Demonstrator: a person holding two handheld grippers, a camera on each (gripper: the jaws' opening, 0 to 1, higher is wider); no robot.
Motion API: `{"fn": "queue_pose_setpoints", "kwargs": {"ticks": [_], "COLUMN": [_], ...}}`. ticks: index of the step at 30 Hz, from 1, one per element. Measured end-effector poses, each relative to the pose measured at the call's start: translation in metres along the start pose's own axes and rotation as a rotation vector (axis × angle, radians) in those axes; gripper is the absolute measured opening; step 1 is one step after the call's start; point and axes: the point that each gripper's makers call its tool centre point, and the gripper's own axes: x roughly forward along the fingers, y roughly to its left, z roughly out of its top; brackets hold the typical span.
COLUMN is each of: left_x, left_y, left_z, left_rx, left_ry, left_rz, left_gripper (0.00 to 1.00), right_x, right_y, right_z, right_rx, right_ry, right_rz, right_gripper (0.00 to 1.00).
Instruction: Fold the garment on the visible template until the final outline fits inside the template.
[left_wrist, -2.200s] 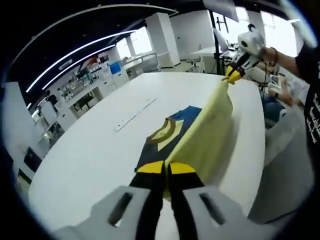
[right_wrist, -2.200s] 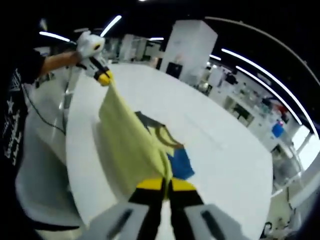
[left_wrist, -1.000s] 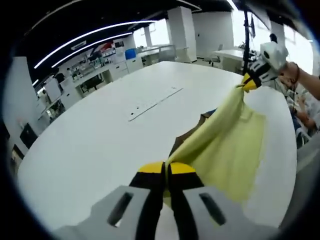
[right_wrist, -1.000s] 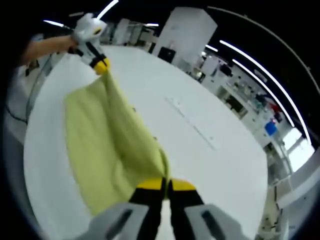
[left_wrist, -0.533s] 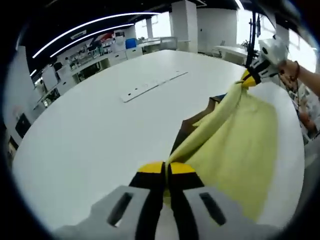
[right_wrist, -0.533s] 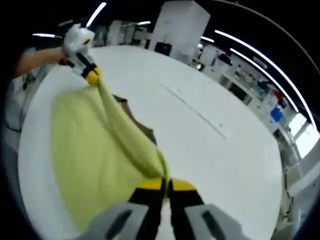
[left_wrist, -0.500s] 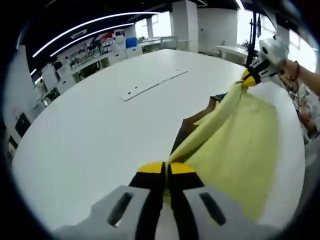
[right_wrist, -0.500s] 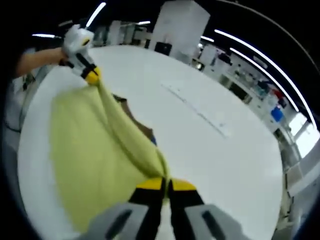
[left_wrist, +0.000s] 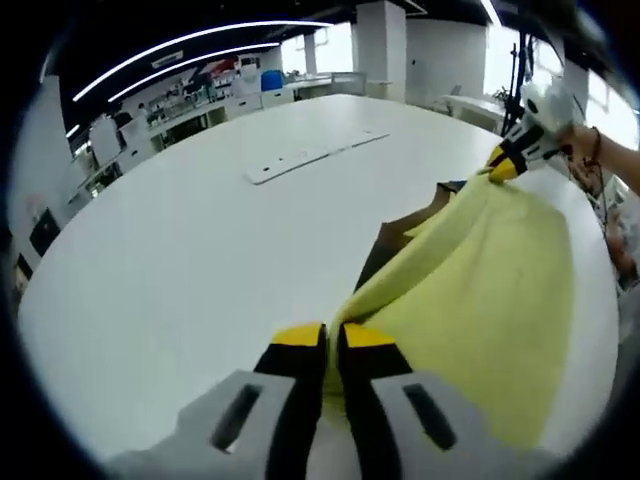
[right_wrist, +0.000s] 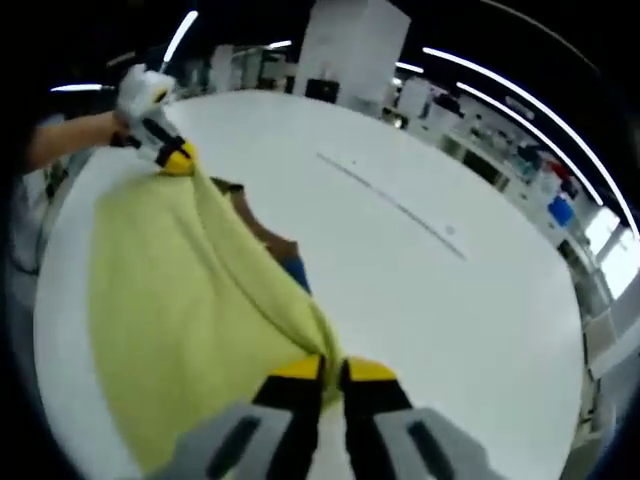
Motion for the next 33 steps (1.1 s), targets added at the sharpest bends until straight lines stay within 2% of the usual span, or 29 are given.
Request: {"fn": "queue_pose_setpoints", "kwargs": {"ticks": [3, 4, 7, 10, 13, 16, 19, 23, 26, 29, 30, 32, 33], "left_x": [-0.003, -0.005, -0.011, -0.017, -0.023, -0.024, -0.027, -0.023, -0.017, -0.014, -0.014, -0.013, -0.012], "left_y": [0.0, 0.002, -0.001, -0.004, -0.008, -0.002, -0.003, -0.003, 0.001, 0.007, 0.008, 0.005, 0.005], "left_z": [0.0, 0.0, 0.002, 0.003, 0.002, -0.002, -0.006, -0.01, -0.012, -0.014, -0.014, -0.012, -0.012], "left_rx": [0.012, 0.027, 0.05, 0.076, 0.131, 0.193, 0.239, 0.256, 0.257, 0.283, 0.306, 0.293, 0.288], "left_ry": [-0.008, -0.009, -0.026, -0.039, -0.024, 0.005, 0.022, 0.019, 0.017, 0.027, 0.034, 0.036, 0.035], "left_rz": [0.004, 0.005, -0.014, -0.027, -0.022, 0.0, 0.016, 0.01, 0.026, 0.044, 0.056, 0.049, 0.051], "left_gripper": [0.09, 0.1, 0.11, 0.12, 0.13, 0.12, 0.12, 0.11, 0.11, 0.1, 0.08, 0.03, 0.01], "right_x": [-0.006, -0.009, -0.018, -0.022, -0.022, -0.017, -0.014, -0.011, -0.004, 0.002, 0.004, 0.005, 0.007], "right_y": [-0.007, -0.01, -0.003, 0.001, 0.002, 0.002, -0.003, -0.006, -0.01, -0.01, -0.01, -0.008, -0.009], "right_z": [0.002, 0.01, 0.02, 0.017, 0.015, 0.011, 0.008, 0.009, 0.006, 0.003, 0.003, 0.0, -0.002], "right_rx": [-0.02, -0.015, 0.023, 0.02, 0.0, -0.05, -0.144, -0.168, -0.152, -0.142, -0.137, -0.138, -0.135], "right_ry": [-0.012, -0.061, -0.126, -0.128, -0.126, -0.109, -0.078, -0.082, -0.078, -0.073, -0.074, -0.06, -0.051], "right_rz": [-0.03, -0.042, -0.005, 0.002, 0.01, 0.016, -0.022, -0.036, -0.033, -0.031, -0.026, -0.028, -0.031], "right_gripper": [0.1, 0.11, 0.11, 0.16, 0.21, 0.21, 0.2, 0.19, 0.2, 0.15, 0.09, 0.0, 0.0]}}
